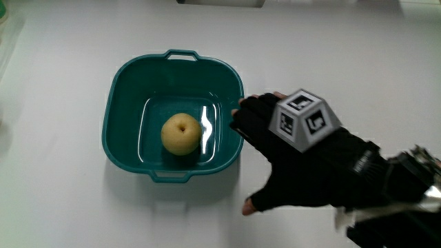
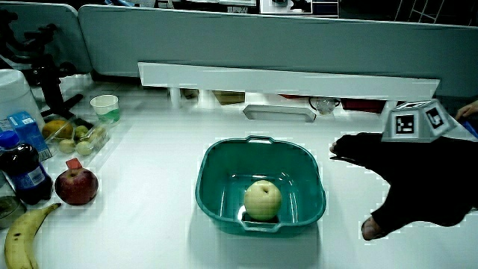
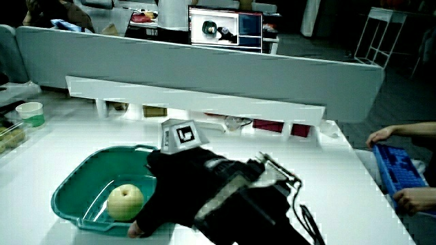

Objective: Pick pear from plate

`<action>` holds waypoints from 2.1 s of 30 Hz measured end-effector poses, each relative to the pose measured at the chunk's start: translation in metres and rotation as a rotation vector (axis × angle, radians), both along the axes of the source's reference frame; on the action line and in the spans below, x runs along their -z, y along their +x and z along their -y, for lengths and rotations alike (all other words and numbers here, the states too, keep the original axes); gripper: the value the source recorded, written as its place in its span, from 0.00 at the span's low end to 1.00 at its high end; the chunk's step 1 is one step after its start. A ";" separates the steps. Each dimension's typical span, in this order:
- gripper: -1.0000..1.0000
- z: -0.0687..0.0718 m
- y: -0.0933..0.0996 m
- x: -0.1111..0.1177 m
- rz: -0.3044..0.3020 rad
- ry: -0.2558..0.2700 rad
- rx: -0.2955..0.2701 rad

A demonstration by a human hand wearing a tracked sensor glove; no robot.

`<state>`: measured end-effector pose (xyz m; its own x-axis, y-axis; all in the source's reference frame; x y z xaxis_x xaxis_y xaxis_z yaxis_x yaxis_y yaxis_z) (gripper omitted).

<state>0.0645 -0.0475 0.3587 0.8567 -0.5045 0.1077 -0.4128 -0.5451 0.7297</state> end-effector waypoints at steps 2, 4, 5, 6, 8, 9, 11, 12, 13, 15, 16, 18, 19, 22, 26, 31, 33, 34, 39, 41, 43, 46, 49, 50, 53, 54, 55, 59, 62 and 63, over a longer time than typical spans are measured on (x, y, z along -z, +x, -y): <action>0.50 0.008 -0.007 -0.008 -0.024 -0.026 -0.025; 0.50 0.016 -0.014 -0.008 0.009 -0.053 -0.022; 0.50 0.020 -0.016 -0.014 -0.012 -0.083 -0.047; 0.50 0.022 -0.020 -0.015 -0.001 -0.159 -0.050; 0.50 0.026 -0.027 -0.017 0.039 -0.212 -0.033; 0.50 0.028 -0.029 -0.022 0.029 -0.220 -0.048; 0.50 0.033 -0.036 -0.029 0.025 -0.222 -0.051; 0.50 0.035 -0.039 -0.031 0.028 -0.230 -0.052; 0.50 0.036 -0.042 -0.033 0.049 -0.236 -0.052; 0.50 0.038 -0.047 -0.040 0.090 -0.274 -0.050; 0.50 0.039 -0.050 -0.044 0.092 -0.293 -0.051; 0.50 0.039 -0.055 -0.051 0.100 -0.296 -0.053; 0.50 0.040 -0.057 -0.055 0.093 -0.305 -0.059; 0.50 0.042 -0.063 -0.067 0.077 -0.317 -0.067; 0.50 0.042 -0.071 -0.079 0.088 -0.319 -0.065; 0.50 0.040 -0.076 -0.095 0.079 -0.321 -0.080; 0.50 0.039 -0.080 -0.098 0.077 -0.325 -0.073; 0.50 0.039 -0.082 -0.102 0.052 -0.316 -0.075; 0.50 0.034 -0.090 -0.112 0.044 -0.309 -0.063; 0.50 0.031 -0.094 -0.117 0.035 -0.310 -0.060; 0.50 0.027 -0.097 -0.119 0.056 -0.324 -0.042; 0.50 0.023 -0.100 -0.126 0.015 -0.346 -0.045; 0.50 0.021 -0.103 -0.129 0.007 -0.352 -0.034; 0.50 0.021 -0.103 -0.130 0.000 -0.345 -0.036; 0.50 0.021 -0.102 -0.131 0.001 -0.343 -0.042; 0.50 0.020 -0.103 -0.132 0.006 -0.353 -0.037; 0.50 0.020 -0.103 -0.132 0.007 -0.346 -0.041; 0.58 0.021 -0.103 -0.132 0.029 -0.358 -0.038; 0.63 0.021 -0.104 -0.130 0.060 -0.320 -0.040; 0.65 0.021 -0.104 -0.132 0.037 -0.304 -0.051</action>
<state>-0.0391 -0.0683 0.4911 0.8725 -0.4009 0.2791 -0.4202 -0.3245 0.8474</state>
